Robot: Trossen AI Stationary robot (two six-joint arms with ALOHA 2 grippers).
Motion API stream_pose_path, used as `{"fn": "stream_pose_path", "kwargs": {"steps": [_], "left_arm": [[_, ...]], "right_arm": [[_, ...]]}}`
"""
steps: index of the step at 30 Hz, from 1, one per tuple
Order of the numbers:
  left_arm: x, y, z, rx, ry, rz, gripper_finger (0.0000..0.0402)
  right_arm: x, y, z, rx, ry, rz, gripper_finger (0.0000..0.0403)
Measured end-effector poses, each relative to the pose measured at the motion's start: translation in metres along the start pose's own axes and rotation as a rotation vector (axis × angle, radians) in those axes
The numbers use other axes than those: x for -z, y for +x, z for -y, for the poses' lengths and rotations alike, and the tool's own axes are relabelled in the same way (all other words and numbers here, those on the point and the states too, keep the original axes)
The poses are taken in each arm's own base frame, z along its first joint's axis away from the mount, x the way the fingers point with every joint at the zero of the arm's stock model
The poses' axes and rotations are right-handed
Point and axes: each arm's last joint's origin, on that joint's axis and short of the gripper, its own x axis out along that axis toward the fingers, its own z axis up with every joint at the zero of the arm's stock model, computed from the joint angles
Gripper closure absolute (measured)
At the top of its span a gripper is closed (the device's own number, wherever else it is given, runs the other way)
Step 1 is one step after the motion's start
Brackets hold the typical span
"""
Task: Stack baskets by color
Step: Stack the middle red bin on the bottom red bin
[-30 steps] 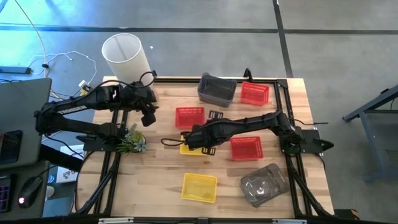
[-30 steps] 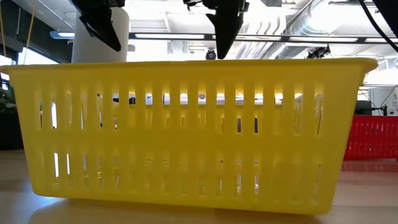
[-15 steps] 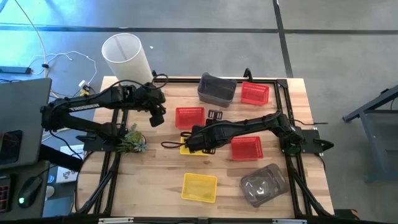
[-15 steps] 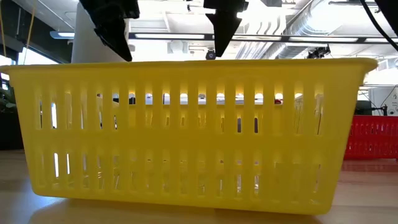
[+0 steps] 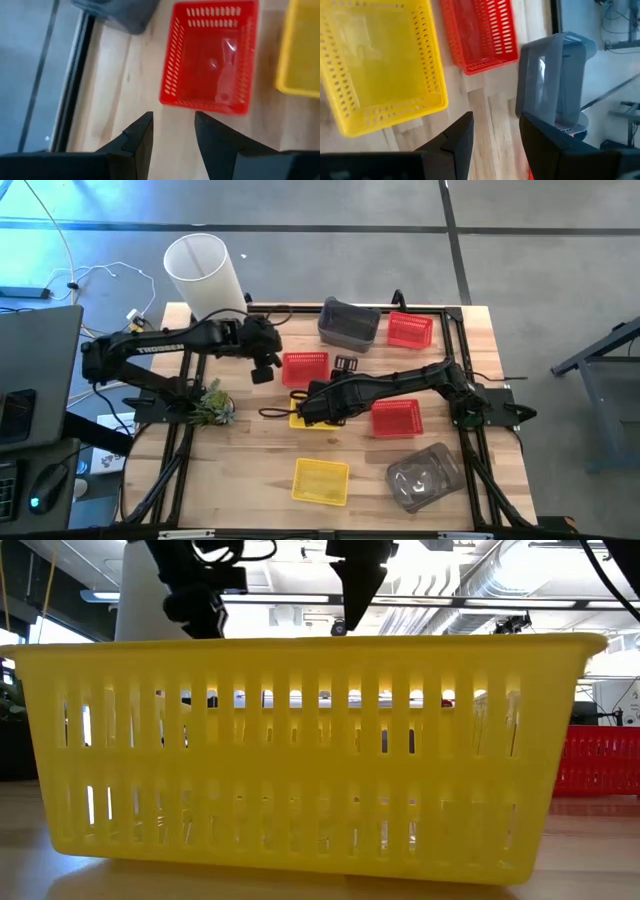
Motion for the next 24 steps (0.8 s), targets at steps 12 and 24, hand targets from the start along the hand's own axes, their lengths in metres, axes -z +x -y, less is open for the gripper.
{"fn": "stream_pose_path", "kwargs": {"steps": [12,24], "left_arm": [[-0.01,0.023,-0.025,-0.041,-0.021,0.071,0.0271],[-0.01,0.036,-0.026,0.036,-0.008,0.059,0.0271]], "right_arm": [[-0.004,0.009,0.016,0.034,-0.101,-0.013,0.0258],[0.032,0.005,0.039,0.048,-0.102,-0.073,0.0258]]}}
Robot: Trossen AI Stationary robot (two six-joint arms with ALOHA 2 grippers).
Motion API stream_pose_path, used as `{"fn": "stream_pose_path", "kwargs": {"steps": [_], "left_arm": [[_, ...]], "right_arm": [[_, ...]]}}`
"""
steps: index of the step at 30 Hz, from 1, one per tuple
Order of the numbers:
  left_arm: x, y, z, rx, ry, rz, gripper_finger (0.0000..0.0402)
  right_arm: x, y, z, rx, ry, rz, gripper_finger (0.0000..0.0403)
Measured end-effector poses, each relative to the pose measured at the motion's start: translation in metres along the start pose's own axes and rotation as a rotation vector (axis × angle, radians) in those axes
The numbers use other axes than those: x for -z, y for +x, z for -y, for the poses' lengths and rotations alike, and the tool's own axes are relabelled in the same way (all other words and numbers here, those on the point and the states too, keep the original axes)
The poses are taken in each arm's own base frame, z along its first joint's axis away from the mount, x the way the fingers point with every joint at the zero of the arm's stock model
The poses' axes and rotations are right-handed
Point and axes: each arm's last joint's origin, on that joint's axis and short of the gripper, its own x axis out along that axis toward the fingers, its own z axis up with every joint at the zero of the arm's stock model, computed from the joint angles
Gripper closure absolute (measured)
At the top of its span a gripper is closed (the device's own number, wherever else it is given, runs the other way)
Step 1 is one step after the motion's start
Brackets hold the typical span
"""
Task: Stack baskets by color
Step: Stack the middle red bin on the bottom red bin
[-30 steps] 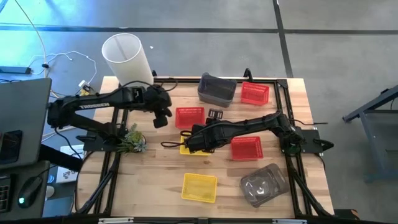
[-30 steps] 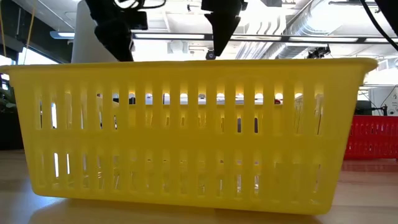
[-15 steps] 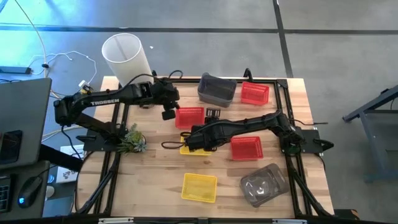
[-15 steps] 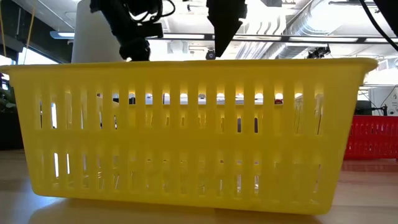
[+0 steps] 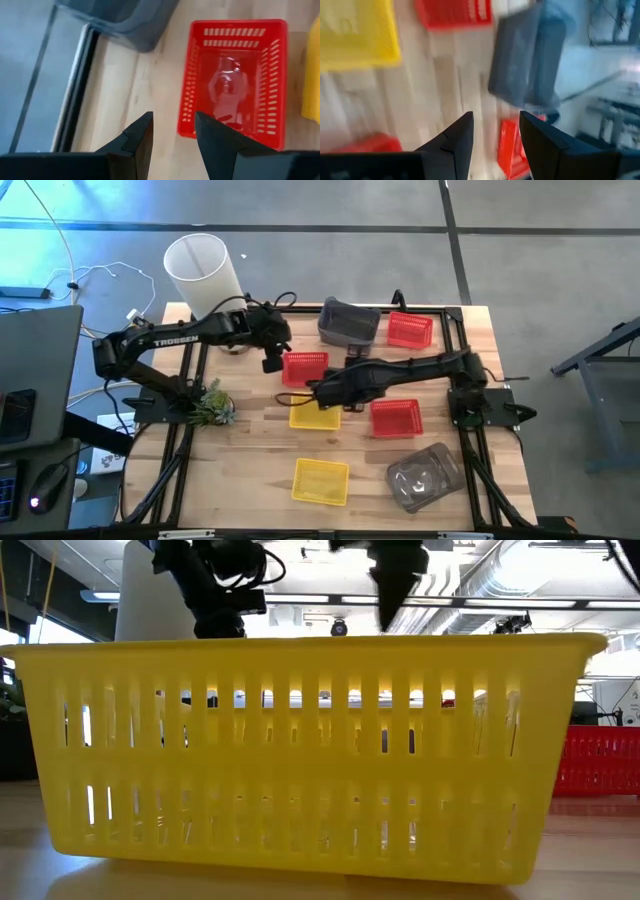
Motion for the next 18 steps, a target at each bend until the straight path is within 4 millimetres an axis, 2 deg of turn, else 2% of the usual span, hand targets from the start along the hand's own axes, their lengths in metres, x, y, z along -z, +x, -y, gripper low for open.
{"fn": "stream_pose_path", "kwargs": {"steps": [10,13,18], "left_arm": [[-0.007,0.0,0.001,0.065,0.094,0.1,0.0271],[-0.012,0.005,0.0,0.073,0.093,0.141,0.0271],[-0.012,0.022,0.001,0.08,0.092,0.099,0.0271]], "right_arm": [[0.074,0.014,0.006,0.032,0.225,-0.055,0.0258],[0.09,0.021,0.004,0.013,0.298,-0.019,0.0258],[0.109,0.033,-0.002,-0.033,0.397,0.045,0.0258]]}}
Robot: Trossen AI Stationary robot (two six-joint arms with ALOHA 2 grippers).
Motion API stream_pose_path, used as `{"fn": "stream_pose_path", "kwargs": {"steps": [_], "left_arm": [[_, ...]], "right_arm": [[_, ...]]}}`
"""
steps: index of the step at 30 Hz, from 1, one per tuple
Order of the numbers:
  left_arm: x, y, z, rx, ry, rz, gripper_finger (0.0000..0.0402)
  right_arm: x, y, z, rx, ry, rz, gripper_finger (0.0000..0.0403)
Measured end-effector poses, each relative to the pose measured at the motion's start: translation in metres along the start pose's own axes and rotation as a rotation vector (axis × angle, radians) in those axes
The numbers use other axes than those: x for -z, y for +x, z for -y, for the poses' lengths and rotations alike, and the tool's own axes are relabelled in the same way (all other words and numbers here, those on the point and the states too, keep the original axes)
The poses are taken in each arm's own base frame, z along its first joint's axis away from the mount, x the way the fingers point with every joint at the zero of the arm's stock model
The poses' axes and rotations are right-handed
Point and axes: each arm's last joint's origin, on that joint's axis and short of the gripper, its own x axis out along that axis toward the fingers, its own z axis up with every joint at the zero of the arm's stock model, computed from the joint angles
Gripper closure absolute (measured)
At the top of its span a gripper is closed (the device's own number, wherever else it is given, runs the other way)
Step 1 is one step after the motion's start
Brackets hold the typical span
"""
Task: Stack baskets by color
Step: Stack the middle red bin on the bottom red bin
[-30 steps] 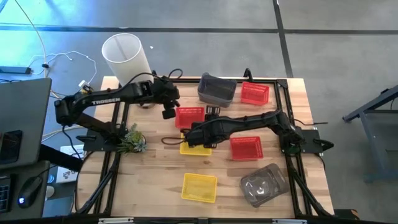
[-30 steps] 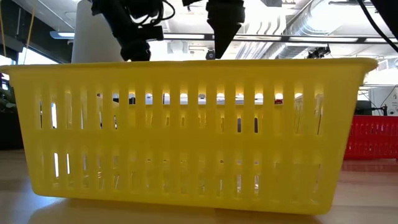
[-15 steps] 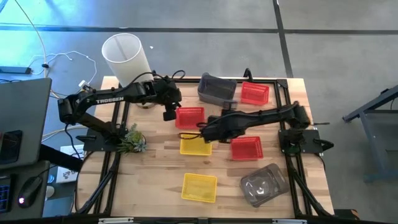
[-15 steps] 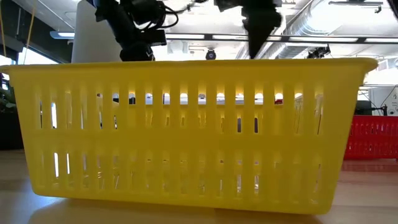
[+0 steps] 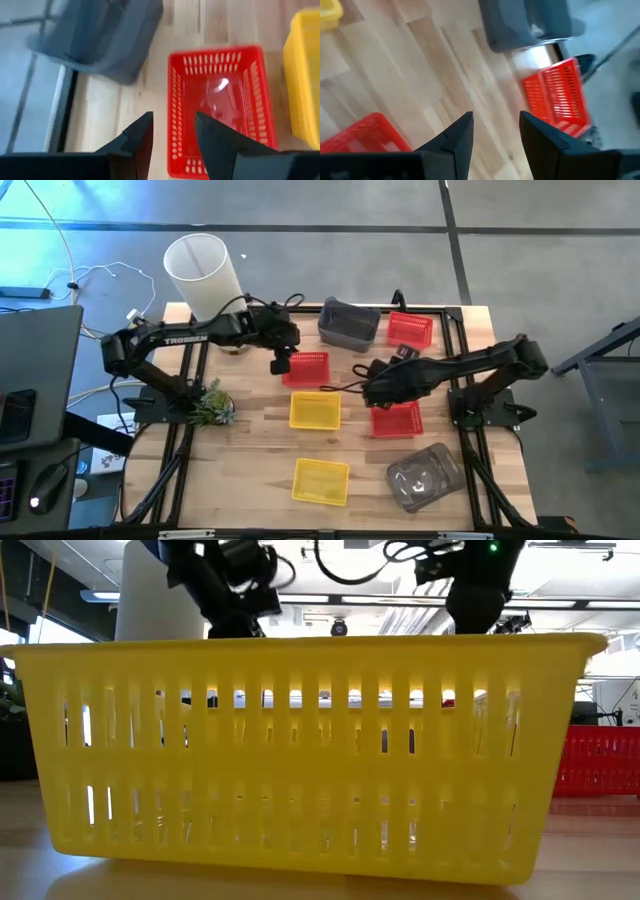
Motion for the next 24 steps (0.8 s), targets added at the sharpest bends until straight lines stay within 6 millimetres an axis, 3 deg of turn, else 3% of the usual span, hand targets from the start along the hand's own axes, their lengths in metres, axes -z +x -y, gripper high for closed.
{"fn": "stream_pose_path", "kwargs": {"steps": [17,24], "left_arm": [[0.018,0.067,0.002,0.029,-0.007,-0.172,0.0271],[0.023,0.082,0.003,0.009,-0.01,-0.212,0.0271]], "right_arm": [[0.004,0.005,-0.003,-0.092,0.066,0.059,0.0258],[0.004,0.005,-0.004,-0.119,0.059,0.044,0.0258]]}}
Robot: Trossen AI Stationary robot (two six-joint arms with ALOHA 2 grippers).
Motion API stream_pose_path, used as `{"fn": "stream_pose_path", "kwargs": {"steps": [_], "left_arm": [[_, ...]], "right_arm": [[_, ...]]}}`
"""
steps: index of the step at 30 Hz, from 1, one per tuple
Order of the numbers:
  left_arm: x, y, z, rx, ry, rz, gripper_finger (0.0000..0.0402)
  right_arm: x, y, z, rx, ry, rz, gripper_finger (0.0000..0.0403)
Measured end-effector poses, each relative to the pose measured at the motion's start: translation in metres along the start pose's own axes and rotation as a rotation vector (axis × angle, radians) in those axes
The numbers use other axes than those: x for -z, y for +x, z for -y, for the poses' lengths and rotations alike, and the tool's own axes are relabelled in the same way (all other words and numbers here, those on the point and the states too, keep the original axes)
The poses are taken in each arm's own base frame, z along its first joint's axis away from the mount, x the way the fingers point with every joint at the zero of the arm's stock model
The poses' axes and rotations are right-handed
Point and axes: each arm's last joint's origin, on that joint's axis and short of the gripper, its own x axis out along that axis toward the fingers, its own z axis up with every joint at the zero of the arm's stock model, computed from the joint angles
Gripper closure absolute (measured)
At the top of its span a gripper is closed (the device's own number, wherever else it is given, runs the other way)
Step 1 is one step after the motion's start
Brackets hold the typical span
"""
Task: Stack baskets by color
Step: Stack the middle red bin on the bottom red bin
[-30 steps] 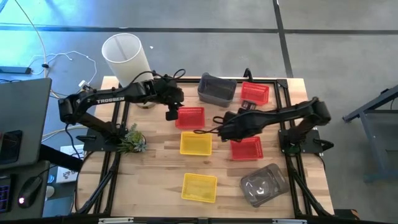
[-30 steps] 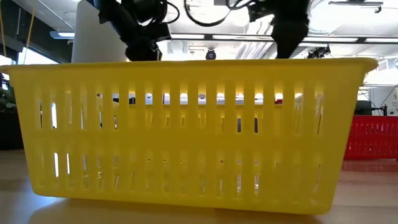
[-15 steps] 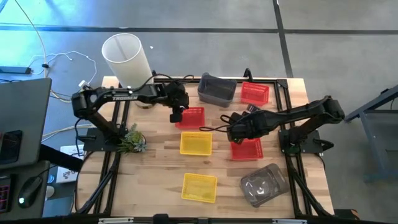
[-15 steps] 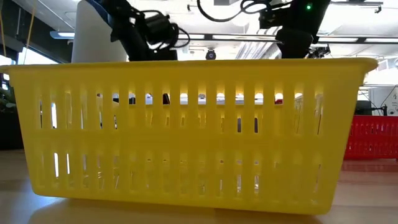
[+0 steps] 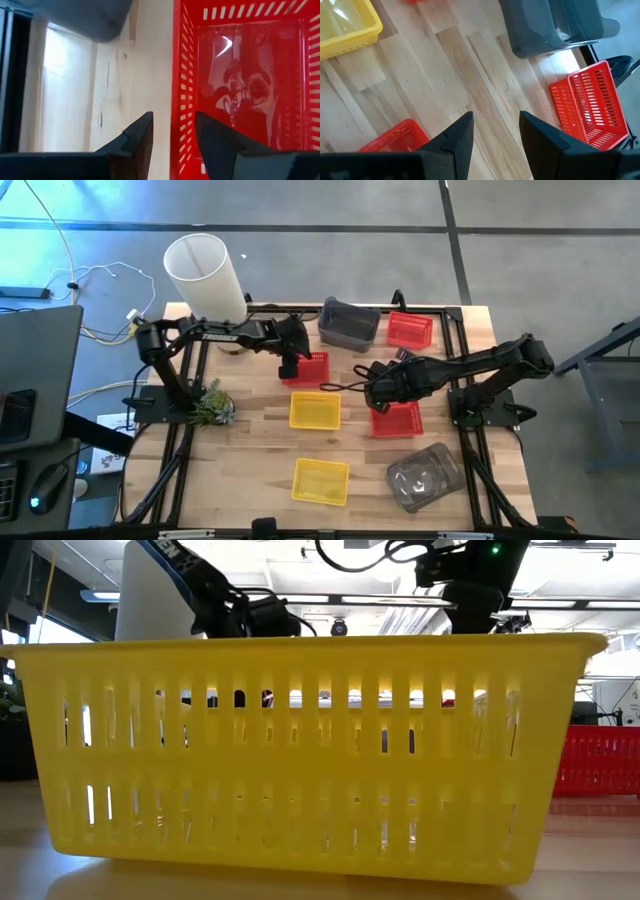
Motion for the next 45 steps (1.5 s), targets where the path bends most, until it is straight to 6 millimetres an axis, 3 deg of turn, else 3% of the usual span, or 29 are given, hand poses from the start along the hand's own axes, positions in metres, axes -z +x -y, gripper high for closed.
{"fn": "stream_pose_path", "kwargs": {"steps": [6,15,26,32,45], "left_arm": [[0.001,0.001,0.0,0.002,-0.02,-0.006,0.0288],[0.001,0.001,0.0,0.004,-0.034,-0.007,0.0394],[0.0,-0.001,0.0,-0.006,-0.073,-0.004,0.0399],[-0.003,-0.013,-0.001,-0.072,-0.132,0.011,0.0401],[-0.02,-0.069,0.033,-0.227,-0.074,0.106,0.0401]], "right_arm": [[-0.002,0.0,-0.001,-0.013,0.012,0.019,0.0258],[-0.013,-0.001,-0.008,-0.079,0.083,0.118,0.0258],[-0.019,-0.002,-0.011,-0.111,0.128,0.169,0.0258],[-0.027,-0.004,-0.014,-0.154,0.18,0.241,0.0258],[-0.053,-0.006,-0.009,-0.156,0.295,0.445,0.0246]]}}
